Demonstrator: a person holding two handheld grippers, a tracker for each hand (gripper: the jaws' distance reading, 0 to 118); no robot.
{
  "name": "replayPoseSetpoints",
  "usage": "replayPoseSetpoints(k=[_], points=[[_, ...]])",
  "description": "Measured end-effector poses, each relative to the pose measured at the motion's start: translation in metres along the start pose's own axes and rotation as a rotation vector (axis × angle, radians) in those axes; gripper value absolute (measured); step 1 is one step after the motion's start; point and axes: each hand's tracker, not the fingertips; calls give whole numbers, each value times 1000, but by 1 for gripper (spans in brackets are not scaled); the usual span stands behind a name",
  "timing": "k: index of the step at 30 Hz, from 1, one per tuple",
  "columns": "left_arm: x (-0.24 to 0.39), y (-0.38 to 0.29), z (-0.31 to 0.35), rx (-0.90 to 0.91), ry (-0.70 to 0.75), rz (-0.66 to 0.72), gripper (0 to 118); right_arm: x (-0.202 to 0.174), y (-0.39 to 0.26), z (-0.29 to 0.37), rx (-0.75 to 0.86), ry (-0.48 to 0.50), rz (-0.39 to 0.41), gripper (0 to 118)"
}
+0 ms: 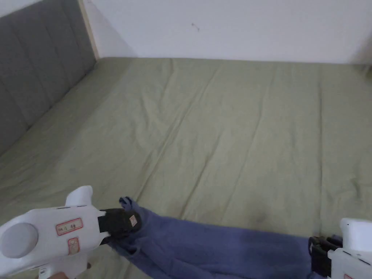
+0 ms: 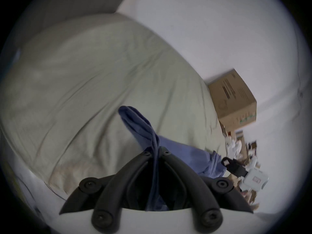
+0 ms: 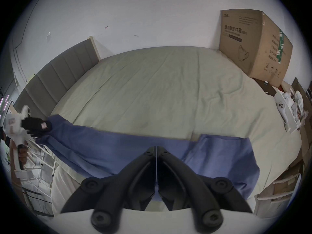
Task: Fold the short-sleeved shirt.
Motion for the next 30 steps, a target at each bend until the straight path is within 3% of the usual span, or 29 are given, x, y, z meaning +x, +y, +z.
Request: replayPoseSetpoints(k=[7, 9, 10, 11, 12, 13, 15, 16, 21, 22, 24, 25, 30], points=[[118, -28, -54, -96, -124, -277, 5, 30, -12, 16, 40, -49, -88, 2], [138, -42, -87, -158, -144, -295, 6, 36, -16, 17, 41, -61, -107, 2], [146, -51, -105, -190, -158, -309, 12, 39, -18, 18, 39, -66, -119, 2], [150, -58, -119, -218, -168, -315, 29, 43, -20, 18, 38, -68, -130, 2], [154, -66, -136, -251, -167, -314, 36, 47, -22, 19, 36, -69, -146, 2], [155, -72, -154, -296, -158, -306, 36, 50, -24, 21, 37, -70, -159, 2], [156, -81, -171, -352, -135, -297, 91, 58, -26, 23, 39, -74, -177, 2], [157, -83, -169, -339, -136, -294, 106, 60, -27, 24, 44, -79, -181, 2], [149, -62, -135, -229, -146, -237, 92, 65, -30, 33, 100, -128, -139, 2], [145, -59, -128, -201, -134, -225, 81, 64, -31, 35, 117, -129, -134, 2], [135, -59, -121, -189, -100, -233, 25, 59, -32, 39, 137, -129, -124, 2], [131, -59, -123, -192, -43, -245, 7, 56, -34, 42, 158, -133, -115, 2], [113, -80, -146, -311, -15, -213, 1, 43, -38, 50, 198, -152, -60, 2]])
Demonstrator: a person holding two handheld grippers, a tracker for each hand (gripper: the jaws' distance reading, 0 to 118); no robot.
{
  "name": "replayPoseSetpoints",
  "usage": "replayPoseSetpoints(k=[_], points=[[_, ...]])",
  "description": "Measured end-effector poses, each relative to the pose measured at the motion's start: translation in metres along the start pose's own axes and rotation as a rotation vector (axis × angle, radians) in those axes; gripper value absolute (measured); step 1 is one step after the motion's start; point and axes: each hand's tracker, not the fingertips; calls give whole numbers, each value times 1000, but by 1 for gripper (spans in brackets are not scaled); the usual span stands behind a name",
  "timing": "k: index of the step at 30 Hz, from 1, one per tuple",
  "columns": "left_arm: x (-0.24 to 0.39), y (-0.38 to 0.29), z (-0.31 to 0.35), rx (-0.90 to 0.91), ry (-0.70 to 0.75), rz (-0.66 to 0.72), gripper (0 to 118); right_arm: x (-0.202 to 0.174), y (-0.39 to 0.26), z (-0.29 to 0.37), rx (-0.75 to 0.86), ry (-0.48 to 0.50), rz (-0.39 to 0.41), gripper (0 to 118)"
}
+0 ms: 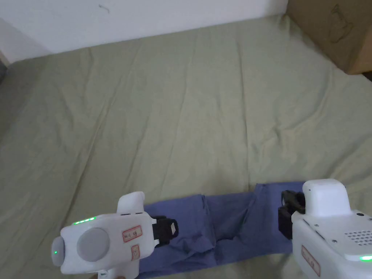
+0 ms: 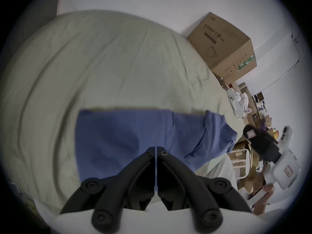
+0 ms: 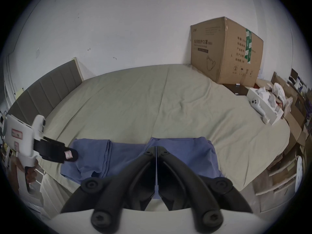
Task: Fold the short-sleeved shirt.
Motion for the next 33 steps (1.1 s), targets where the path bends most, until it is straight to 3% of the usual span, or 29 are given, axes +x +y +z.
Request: replayPoseSetpoints(k=[7, 11, 17, 21, 22, 26, 27, 29, 33], points=[[36, -13, -51, -171, -100, -63, 1, 3, -1, 0, -1, 2, -10, 2], [55, -19, -69, -231, -45, -196, 0, 9, 0, 0, -10, -2, -33, 2], [38, 2, -27, -111, -78, -121, 0, 12, 11, 6, 17, -21, -22, 2], [-11, 9, 21, -2, -182, 45, 1, 2, 19, 6, 25, -48, 2, 2], [-28, 7, 30, 7, -217, 99, 7, -2, 22, 5, 20, -56, 9, 2], [-84, -8, 60, 12, -207, 166, 85, -13, 30, 4, 19, -6, 9, 2], [-100, -15, 63, 24, -175, 204, 94, -19, 32, 2, 18, -3, 29, 2], [-126, -24, 63, 53, -166, 291, 103, -29, 35, -1, 7, -11, 69, 2], [-161, -31, 42, 86, -248, 464, 105, -37, 44, -7, -18, 19, 48, 2]])
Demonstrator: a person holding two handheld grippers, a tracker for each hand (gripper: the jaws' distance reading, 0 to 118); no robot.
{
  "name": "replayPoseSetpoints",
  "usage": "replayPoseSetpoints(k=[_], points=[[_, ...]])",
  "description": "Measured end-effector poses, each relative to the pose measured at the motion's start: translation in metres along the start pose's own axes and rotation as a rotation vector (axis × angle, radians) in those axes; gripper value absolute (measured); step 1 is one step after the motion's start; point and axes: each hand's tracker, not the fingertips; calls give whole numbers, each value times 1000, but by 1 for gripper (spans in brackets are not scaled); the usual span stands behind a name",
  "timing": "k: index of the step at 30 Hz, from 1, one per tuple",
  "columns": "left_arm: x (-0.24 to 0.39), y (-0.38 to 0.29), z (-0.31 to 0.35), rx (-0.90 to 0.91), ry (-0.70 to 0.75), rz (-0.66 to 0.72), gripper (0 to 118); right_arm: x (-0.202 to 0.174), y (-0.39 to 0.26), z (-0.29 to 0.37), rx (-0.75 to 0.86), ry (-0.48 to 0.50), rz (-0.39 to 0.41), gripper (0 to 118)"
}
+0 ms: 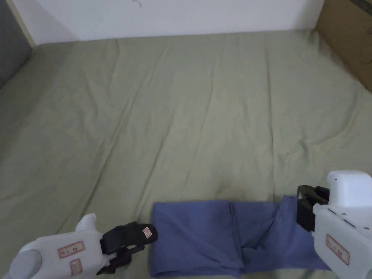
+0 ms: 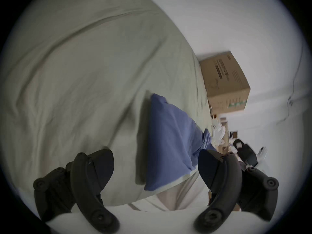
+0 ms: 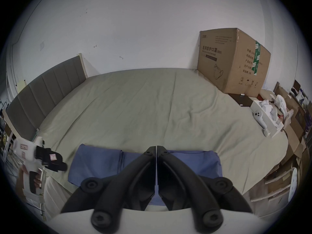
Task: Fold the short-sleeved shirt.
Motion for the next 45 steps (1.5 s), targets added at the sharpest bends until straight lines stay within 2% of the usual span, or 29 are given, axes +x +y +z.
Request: replayPoseSetpoints(k=[2, 6, 7, 9, 10, 12, 14, 15, 18, 21, 24, 29, 33, 36, 39, 40, 43, 45], points=[[-7, 3, -12, -23, -93, 10, 105, -6, 4, 0, -2, -2, 11, 2], [0, 10, -38, -86, -147, 0, 105, -15, 6, -1, -4, -16, 59, 2], [1, 12, -46, -113, -157, -2, 103, -16, 6, -2, -9, -13, 62, 2], [0, 14, -60, -152, -194, 5, 85, -17, 3, -5, -21, -11, 65, 2], [-2, 14, -65, -167, -180, 9, 85, -18, 2, -6, -28, -8, 69, 2], [-5, 11, -82, -225, -70, 4, 8, -20, -1, -8, -37, -6, 77, 2], [-15, 11, -76, -186, -186, 54, 9, -20, -2, -9, -49, -4, 87, 2], [-16, 12, -71, -173, -194, 77, 9, -20, -3, -9, -51, -5, 88, 2], [-15, 16, -53, -167, -137, 11, 9, -18, -4, -12, -63, -6, 92, 2], [-19, 26, -29, -163, -172, 4, 9, -19, -3, -12, -72, -6, 81, 2], [-26, 43, 10, -126, -58, -81, 9, -21, -4, -11, -69, -3, 76, 2], [-50, 71, 82, -55, 145, -77, 9, -19, -10, -12, -77, 8, 60, 2], [-46, 78, 116, 2, 249, -76, 9, -14, -18, -14, -87, 2, 61, 2], [-23, 74, 118, 8, 266, -96, 9, -7, -22, -16, -98, 5, 43, 2], [18, 65, 111, 18, 312, -187, 9, 2, -24, -16, -104, 2, 27, 2], [36, 58, 108, 34, 320, -178, 9, 3, -24, -15, -105, 1, 23, 2], [84, 42, 92, 26, 221, -244, 9, 13, -25, -12, -100, -7, 6, 2], [122, 28, 76, 3, 199, -343, 9, 21, -25, -11, -99, -15, -9, 2]])
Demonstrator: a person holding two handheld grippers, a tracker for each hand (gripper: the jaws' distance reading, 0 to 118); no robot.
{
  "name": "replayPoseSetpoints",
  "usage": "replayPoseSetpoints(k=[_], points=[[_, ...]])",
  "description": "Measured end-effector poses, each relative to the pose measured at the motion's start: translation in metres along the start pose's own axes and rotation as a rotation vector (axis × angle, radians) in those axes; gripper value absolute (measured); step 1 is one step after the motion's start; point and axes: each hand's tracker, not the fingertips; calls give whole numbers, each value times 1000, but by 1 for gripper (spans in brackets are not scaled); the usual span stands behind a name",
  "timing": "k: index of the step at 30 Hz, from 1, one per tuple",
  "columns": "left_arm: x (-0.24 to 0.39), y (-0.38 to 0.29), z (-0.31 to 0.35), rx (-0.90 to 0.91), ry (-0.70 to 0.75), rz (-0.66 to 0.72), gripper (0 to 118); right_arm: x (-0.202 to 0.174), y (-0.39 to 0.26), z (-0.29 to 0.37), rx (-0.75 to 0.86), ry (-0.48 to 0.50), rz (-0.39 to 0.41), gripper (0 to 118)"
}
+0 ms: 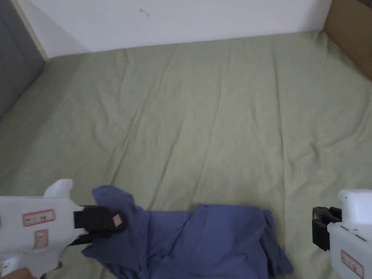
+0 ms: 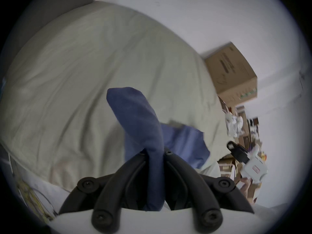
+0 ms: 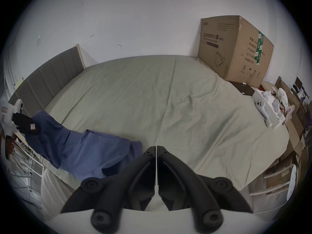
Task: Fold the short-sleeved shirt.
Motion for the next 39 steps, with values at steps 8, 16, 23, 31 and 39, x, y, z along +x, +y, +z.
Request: replayPoseSetpoints(k=[8, 16, 23, 31, 39], points=[[111, -16, -102, -166, -43, -194, 9, 39, -11, 6, -9, -43, -109, 2], [147, -35, -182, -314, -51, -266, 116, 65, -29, 5, -62, -89, -184, 2], [124, -20, -135, -187, -6, -205, 40, 71, -33, 0, -80, -87, -202, 2], [97, -27, -148, -161, 168, -197, 0, 70, -39, -4, -84, -56, -204, 2], [143, -59, -220, -303, 158, -324, 0, 81, -43, -5, -94, -58, -221, 2]])
